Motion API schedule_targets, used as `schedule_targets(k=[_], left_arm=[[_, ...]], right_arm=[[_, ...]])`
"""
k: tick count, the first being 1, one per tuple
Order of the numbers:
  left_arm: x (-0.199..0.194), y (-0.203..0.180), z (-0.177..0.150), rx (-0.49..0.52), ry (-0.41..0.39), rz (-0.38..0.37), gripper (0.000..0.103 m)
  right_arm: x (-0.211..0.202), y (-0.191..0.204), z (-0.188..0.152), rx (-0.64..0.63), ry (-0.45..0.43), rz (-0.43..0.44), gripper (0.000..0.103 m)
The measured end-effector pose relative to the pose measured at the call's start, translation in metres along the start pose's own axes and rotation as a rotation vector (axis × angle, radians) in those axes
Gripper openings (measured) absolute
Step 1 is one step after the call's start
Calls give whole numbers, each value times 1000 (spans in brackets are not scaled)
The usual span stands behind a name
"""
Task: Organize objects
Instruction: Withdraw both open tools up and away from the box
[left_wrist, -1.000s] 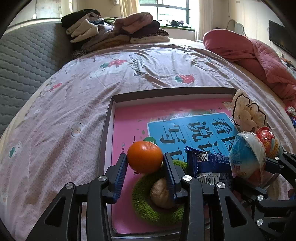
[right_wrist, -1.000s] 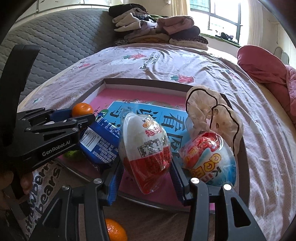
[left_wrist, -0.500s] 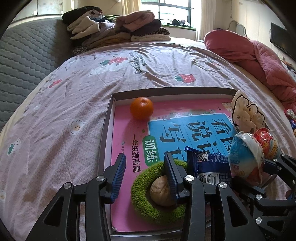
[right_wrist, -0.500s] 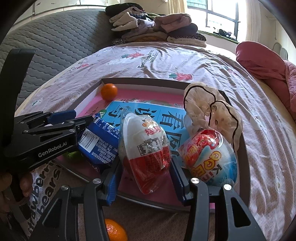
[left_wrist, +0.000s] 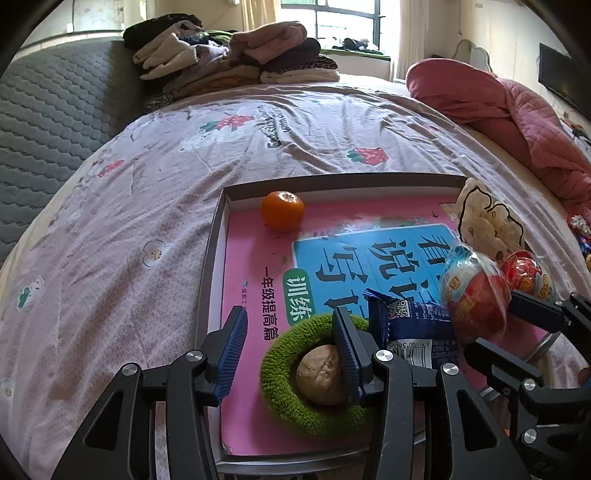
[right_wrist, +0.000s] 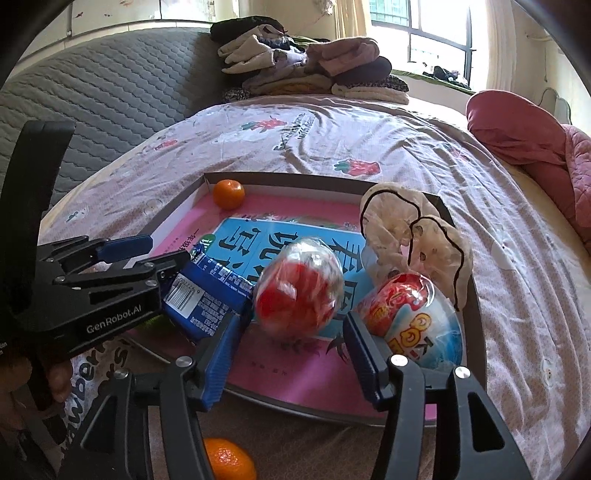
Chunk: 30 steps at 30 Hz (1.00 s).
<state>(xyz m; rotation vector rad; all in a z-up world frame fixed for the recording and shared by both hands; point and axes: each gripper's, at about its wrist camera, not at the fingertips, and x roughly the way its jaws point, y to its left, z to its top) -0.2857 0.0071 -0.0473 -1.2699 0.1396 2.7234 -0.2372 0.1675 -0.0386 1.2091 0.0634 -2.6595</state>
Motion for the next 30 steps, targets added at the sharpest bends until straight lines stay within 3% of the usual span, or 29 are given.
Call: schedule_targets(k=[5,7,17,22,30], left_arm=[[-5,1,1,-2,-8,3,51],[-8,1,2,-3,-14,7,59],[-39,-1,7,-8,-70,30,73],[-58,-7,6,10,-108,55,75],[-93,-8,4,-24,-165,29,77]], right_arm=[[-8,-2,4,7,-33,2,58],[-13,-3,6,11,-51,0,58],[-50,-13,18,47,-174,-17,63],[-63,-18,21,62,-204,-14,66],[-89,-18,21,65,-255,-20,74]])
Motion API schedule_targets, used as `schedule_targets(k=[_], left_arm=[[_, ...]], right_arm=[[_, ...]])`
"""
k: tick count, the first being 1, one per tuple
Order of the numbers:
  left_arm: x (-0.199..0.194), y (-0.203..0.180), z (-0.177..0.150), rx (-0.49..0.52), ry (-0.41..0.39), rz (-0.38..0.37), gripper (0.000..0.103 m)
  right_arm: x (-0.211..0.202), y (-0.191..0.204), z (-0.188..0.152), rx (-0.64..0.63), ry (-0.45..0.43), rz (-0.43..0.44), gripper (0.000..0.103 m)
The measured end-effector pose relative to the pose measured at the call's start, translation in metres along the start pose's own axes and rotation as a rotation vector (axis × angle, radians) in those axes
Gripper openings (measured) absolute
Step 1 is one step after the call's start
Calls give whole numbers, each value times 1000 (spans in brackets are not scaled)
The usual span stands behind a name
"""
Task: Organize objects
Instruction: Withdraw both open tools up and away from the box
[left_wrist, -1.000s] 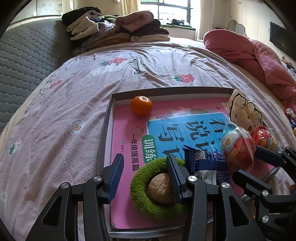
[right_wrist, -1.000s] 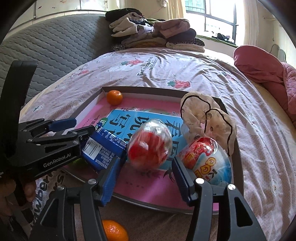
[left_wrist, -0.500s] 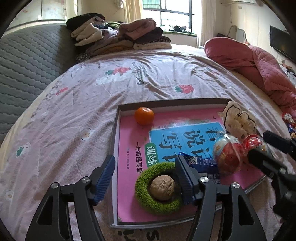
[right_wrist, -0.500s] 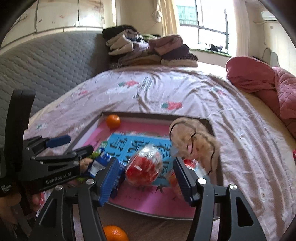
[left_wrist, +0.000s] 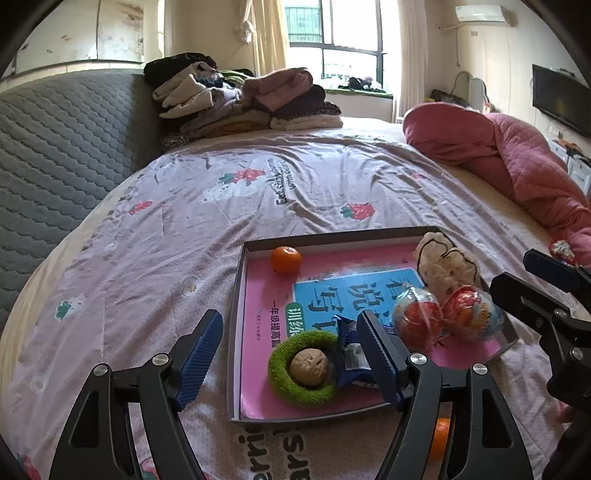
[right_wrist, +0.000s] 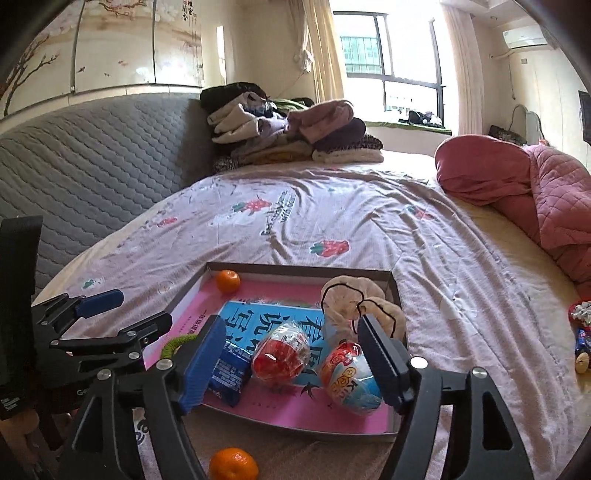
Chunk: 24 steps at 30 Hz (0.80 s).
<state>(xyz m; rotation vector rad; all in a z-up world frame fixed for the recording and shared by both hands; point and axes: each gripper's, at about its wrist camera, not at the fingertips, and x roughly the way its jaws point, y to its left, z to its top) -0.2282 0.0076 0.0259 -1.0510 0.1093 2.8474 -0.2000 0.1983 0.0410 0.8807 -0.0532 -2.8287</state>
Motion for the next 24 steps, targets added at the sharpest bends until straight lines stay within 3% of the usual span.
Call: schedule_targets(k=[8,13,24], left_arm=[[-28,2,-6,-50,-45,7,78],[-45,-1,-15,-27,-91,48,78],[-68,-1,-46,-61,-73,21,78]], right_arm=[[-25,4,-5,1,-30,-16,74],[-38,5,-13,19,-41,-24,74],[-52,3,-40,24,-31,-69,74]])
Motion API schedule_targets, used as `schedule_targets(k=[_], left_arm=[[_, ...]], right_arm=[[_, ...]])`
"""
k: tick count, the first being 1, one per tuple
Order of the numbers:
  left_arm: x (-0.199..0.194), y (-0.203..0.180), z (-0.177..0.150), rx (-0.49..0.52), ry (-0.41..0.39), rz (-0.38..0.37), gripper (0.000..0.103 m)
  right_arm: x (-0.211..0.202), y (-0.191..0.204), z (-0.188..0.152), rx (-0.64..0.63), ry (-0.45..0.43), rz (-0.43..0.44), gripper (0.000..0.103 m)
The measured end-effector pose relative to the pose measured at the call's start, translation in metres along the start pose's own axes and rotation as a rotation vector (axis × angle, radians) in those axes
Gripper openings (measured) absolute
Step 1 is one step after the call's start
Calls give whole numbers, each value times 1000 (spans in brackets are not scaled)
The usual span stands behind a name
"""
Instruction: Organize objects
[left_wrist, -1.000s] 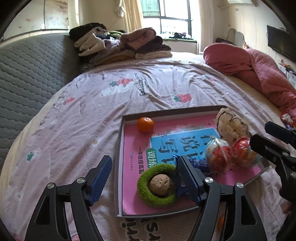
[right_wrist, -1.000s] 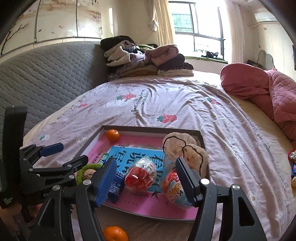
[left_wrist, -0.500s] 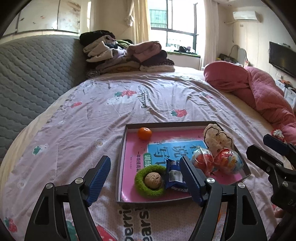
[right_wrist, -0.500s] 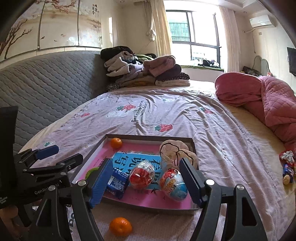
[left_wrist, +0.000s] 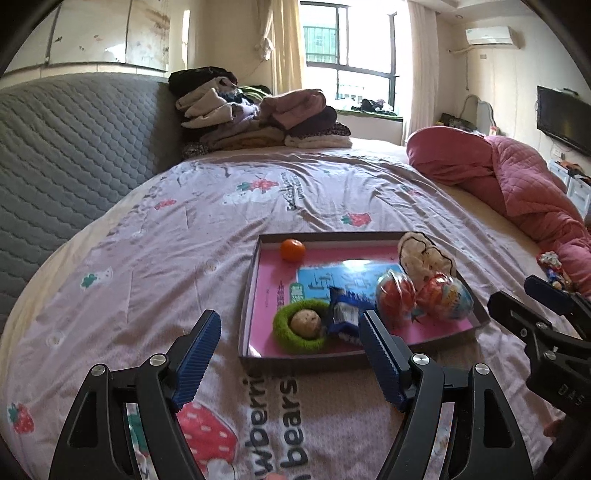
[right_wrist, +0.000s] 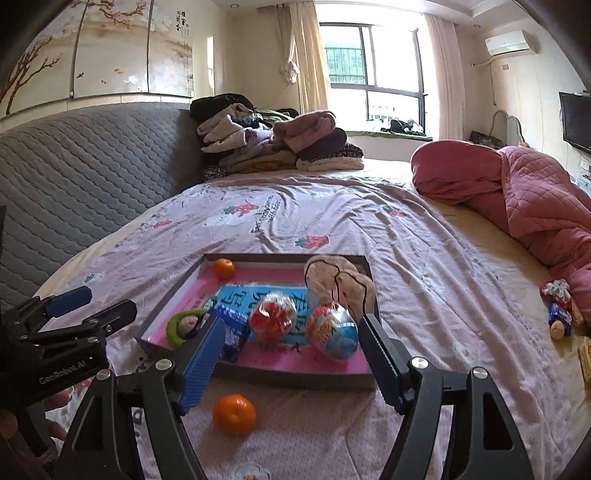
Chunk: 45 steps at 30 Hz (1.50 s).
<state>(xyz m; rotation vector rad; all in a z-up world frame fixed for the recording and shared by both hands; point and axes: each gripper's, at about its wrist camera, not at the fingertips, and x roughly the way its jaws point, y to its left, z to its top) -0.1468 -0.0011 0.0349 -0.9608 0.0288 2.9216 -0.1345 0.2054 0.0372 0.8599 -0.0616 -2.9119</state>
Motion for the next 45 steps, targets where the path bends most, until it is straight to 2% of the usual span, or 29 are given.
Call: schedule_targets(k=[11,22,30,45], left_arm=[[-8,-3,-29,-7,7,17,78],[-9,-2,-59,0,48,12,78],[-4,3,-67,-27,67,2,78],[8,11,-86,-34,100,42,78]], right_arm=[[-15,4,-16,2,-16,-6,74],[-12,6,-41,10,26,-24,74],[-4,8,-57,4,70,-42,74],[1,12,-79,-11,101,-36,74]])
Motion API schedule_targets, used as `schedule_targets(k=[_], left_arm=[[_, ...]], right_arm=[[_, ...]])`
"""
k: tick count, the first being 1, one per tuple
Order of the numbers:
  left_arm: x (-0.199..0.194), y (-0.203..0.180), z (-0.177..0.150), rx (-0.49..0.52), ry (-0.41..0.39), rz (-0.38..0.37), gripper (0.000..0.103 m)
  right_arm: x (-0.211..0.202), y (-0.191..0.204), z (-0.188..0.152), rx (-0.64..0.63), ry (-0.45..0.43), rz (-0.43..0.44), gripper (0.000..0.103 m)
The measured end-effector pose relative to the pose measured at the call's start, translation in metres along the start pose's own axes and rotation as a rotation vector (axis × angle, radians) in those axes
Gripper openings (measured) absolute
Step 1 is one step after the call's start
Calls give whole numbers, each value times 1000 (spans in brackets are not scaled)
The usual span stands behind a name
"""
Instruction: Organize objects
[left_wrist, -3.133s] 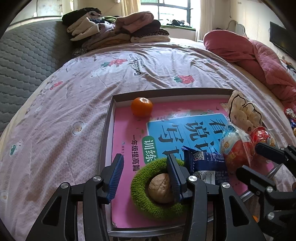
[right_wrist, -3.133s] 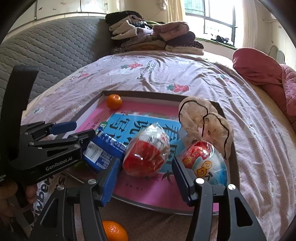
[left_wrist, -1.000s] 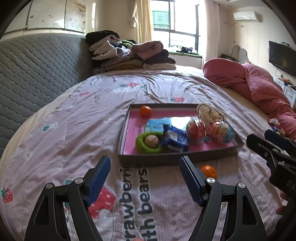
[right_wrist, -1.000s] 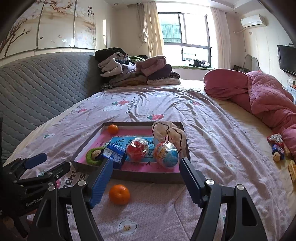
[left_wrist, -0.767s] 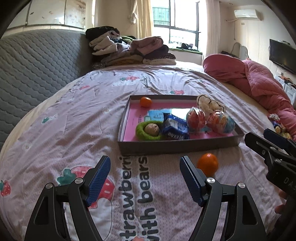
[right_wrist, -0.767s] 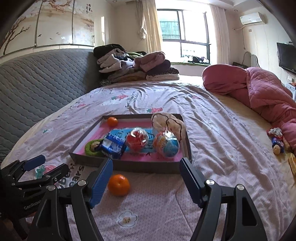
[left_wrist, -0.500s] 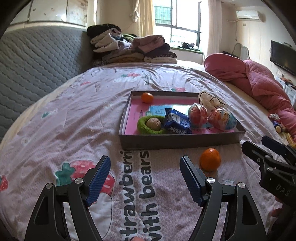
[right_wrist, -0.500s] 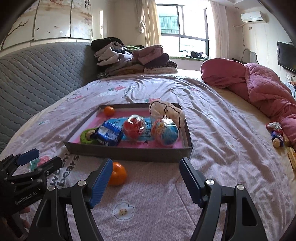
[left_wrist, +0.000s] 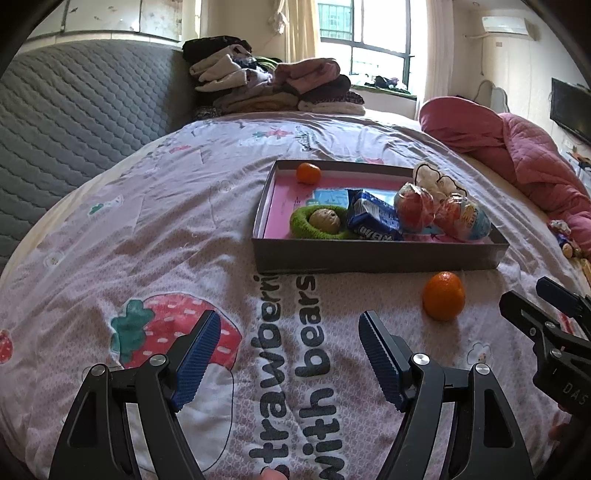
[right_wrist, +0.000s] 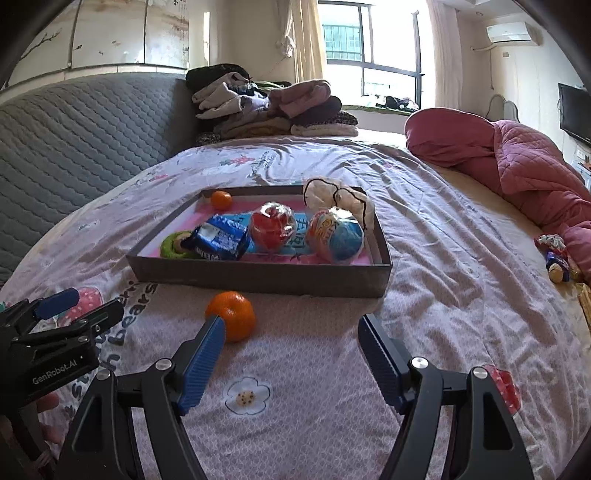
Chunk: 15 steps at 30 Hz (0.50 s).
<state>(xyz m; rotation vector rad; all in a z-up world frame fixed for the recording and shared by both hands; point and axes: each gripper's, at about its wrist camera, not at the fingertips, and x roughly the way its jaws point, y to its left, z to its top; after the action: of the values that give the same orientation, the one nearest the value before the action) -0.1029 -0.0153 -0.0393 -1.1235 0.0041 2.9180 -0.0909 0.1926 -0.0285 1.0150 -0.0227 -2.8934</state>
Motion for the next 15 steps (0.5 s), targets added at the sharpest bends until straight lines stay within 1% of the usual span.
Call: schedule_targets(k=[5,15], left_arm=[[4,1,-5,5,14,20,78],[7,-3,-6,8,15,17,78]], right_arm=[[3,2,-4,-4,6,1,74],[10,-2,-6,4,23,-7,74]])
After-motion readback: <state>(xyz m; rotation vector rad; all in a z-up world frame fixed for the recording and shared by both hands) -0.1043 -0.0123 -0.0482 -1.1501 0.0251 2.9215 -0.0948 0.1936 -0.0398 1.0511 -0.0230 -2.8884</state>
